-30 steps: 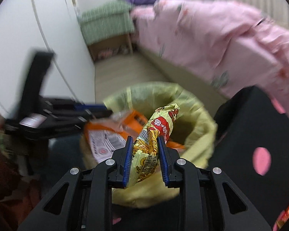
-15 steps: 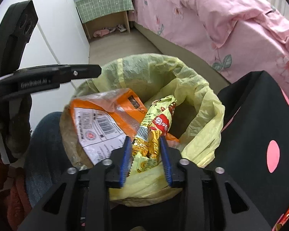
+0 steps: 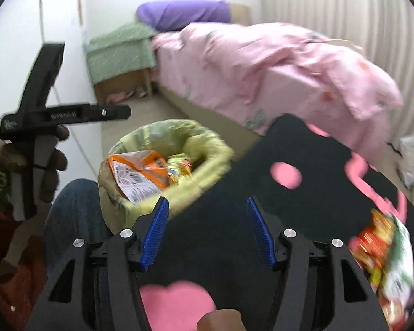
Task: Collect trash
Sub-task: 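Carry both snack bags to the yellow trash bag and open both tools, then move both empty tools back to the trash pile on the table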
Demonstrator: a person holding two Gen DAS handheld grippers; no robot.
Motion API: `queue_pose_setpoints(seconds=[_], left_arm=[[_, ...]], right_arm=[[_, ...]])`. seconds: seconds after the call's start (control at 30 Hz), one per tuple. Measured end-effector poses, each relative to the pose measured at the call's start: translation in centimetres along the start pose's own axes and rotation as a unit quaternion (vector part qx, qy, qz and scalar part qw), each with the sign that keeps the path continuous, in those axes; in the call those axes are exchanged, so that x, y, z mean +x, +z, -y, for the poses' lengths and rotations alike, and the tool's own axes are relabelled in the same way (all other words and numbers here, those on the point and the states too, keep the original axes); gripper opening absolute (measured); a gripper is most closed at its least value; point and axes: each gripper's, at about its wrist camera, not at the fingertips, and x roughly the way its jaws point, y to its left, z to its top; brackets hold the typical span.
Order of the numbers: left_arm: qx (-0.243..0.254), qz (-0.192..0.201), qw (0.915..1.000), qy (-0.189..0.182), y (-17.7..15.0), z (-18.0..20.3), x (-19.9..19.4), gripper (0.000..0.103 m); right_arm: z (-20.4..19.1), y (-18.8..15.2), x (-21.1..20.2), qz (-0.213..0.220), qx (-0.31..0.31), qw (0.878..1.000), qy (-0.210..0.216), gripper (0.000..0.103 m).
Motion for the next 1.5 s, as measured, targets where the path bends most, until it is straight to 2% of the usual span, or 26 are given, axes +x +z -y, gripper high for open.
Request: queue_pose_setpoints(seconds=[0.07,0.23,0.33,0.47,0.67,0.83,0.9,1.07,1.27,1.33,1.43,1.5], left_arm=[[0.025,-0.004,0.9994,-0.022,-0.3,2.9,0.6,0.083],[0.086,-0.026,0.9932,-0.074,-1.6,9.9,2.1,0.083],[0.105,-0.051,0.9870,-0.110,-2.7,13.6,3.1,0.083],[0.134,-0.077,0.9776,-0.143,-4.5,18.4,4.0,0.083],[0.176,-0.111,0.9614,-0.181,-7.1,24.3,4.8,0.083],[0.184,-0.121,0.9556,-0.196,-8.3,26.8,5.4,0.083],[0.187,-0.119,0.9539,-0.203,-8.3,27.5,5.7,0.083],[0.196,-0.120,0.9424,-0.244,-6.4,29.6,8.1,0.083],[0.193,-0.129,0.9431,-0.238,-3.0,31.5,13.6,0.083],[0.198,-0.137,0.9443,-0.224,-2.2,32.2,15.7,0.083],[0.193,-0.145,0.9480,-0.208,-1.3,32.8,18.4,0.082],[0.177,-0.149,0.9491,-0.214,-0.7,33.1,19.3,0.080]], right_arm=[[1.6,-1.6,-2.3,0.003,0.020,0.999,-0.026,0.056],[5.4,-6.1,-8.4,0.027,0.063,0.990,-0.125,0.056],[7.6,-9.1,-12.0,0.031,0.098,0.978,-0.180,0.056],[10.1,-12.2,-15.2,0.036,0.140,0.963,-0.229,0.056],[12.8,-17.2,-18.6,0.043,0.205,0.937,-0.281,0.056],[13.2,-19.8,-19.2,0.041,0.227,0.925,-0.301,0.056],[13.6,-20.5,-19.0,0.043,0.237,0.924,-0.297,0.056],[14.2,-21.2,-18.2,0.049,0.251,0.925,-0.283,0.056],[14.6,-22.0,-17.4,0.040,0.257,0.926,-0.273,0.056],[15.0,-22.0,-17.2,0.039,0.264,0.925,-0.269,0.056],[15.5,-21.2,-17.2,0.046,0.257,0.929,-0.262,0.056],[15.8,-20.3,-17.1,0.046,0.245,0.932,-0.265,0.056]])
